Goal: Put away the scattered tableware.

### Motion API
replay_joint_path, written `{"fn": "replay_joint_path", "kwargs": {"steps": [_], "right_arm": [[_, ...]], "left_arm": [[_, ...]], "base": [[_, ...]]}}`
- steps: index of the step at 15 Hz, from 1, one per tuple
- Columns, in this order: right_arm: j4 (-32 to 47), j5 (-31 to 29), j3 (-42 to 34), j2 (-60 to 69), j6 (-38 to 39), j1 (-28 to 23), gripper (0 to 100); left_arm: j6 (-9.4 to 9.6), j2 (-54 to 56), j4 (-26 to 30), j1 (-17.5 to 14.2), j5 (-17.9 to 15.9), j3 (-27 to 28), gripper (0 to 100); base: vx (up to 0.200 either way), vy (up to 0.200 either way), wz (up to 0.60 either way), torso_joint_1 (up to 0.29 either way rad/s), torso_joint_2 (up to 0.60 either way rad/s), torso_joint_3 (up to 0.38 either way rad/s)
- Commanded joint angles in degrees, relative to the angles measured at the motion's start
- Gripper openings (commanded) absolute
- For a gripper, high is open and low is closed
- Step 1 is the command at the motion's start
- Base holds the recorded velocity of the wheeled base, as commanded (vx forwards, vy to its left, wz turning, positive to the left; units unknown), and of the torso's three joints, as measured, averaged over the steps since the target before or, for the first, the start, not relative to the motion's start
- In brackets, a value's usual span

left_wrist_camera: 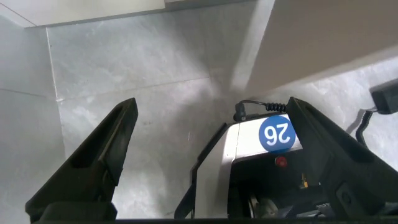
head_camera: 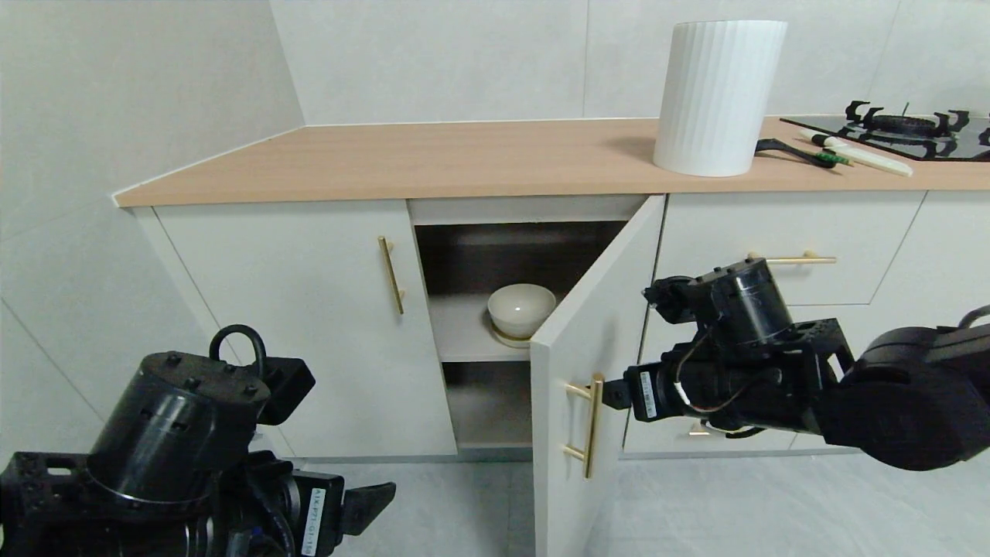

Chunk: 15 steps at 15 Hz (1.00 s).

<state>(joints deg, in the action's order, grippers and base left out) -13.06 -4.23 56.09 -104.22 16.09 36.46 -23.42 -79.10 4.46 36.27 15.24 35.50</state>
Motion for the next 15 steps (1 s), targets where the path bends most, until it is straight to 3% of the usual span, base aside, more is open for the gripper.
{"fn": "replay_joint_path", "kwargs": {"steps": [1, 5, 12, 14, 15], "right_arm": [[-2.68, -0.25, 1.48, -5.47, 0.78, -0.87, 100], [-12.26, -0.69, 1.92, -10.13, 6.06, -1.39, 100], [-12.96, -4.03, 5.79, -14.61, 9.57, -1.39, 100], [-13.14, -4.12, 5.87, -14.35, 9.66, -1.39, 100], [-13.66, -4.21, 5.87, -14.43, 9.75, -1.39, 100]], "left_arm": [[-0.05, -0.61, 0.02, -0.14, 0.14, 0.36, 100], [-0.05, -0.70, 0.02, -0.93, 0.14, 0.45, 100], [0.65, -0.70, 0.46, -1.55, 1.02, 0.01, 100], [2.59, -0.70, 0.46, -1.37, 1.64, -0.78, 100], [2.68, -0.79, 0.46, -1.37, 1.81, -0.78, 100]], "base": [[0.000, 0.000, 0.00, 0.000, 0.00, 0.000], [0.000, 0.000, 0.00, 0.000, 0.00, 0.000], [0.171, 0.000, 0.00, 0.000, 0.00, 0.003], [0.000, 0.000, 0.00, 0.000, 0.00, 0.000], [0.000, 0.000, 0.00, 0.000, 0.00, 0.000]]}}
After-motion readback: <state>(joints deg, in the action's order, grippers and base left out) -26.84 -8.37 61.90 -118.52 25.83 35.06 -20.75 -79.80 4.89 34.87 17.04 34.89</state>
